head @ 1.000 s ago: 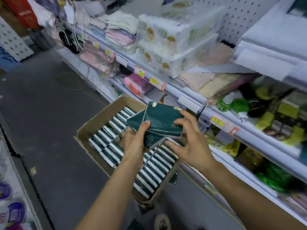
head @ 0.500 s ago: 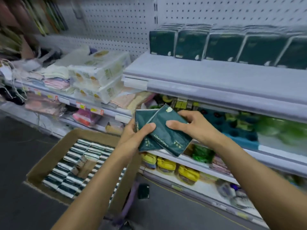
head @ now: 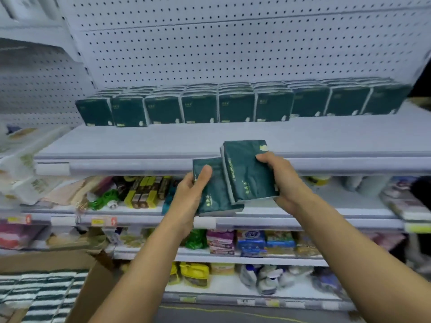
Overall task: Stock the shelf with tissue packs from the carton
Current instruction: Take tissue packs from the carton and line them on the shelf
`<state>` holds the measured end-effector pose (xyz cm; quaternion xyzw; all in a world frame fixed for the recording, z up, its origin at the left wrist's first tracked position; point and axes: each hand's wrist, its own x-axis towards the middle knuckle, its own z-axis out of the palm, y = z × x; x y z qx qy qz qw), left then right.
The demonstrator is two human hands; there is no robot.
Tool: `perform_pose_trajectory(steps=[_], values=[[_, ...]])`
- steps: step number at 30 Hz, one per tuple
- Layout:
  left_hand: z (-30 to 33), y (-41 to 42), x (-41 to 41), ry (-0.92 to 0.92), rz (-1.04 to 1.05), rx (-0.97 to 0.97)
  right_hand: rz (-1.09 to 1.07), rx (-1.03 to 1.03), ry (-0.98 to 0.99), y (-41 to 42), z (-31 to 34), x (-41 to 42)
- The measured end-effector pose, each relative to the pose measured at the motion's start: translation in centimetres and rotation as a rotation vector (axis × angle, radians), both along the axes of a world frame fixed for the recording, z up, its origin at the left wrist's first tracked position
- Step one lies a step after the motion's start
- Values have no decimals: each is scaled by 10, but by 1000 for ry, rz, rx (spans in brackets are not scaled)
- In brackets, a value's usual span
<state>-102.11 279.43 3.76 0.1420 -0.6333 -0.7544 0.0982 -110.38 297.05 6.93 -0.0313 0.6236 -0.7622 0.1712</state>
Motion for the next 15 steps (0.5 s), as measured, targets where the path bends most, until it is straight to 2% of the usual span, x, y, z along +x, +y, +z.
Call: perform_pose_trajectory(steps=[5,11,15], values=[[21,60,-48,-2,-83,-26,-163,-117,32,62,14,-29],[56,88,-112,32,-106,-158,-225,-26,174,110,33,-71],[69,93,-159,58,-112,-151,-315,-191,166,138,36,-110]])
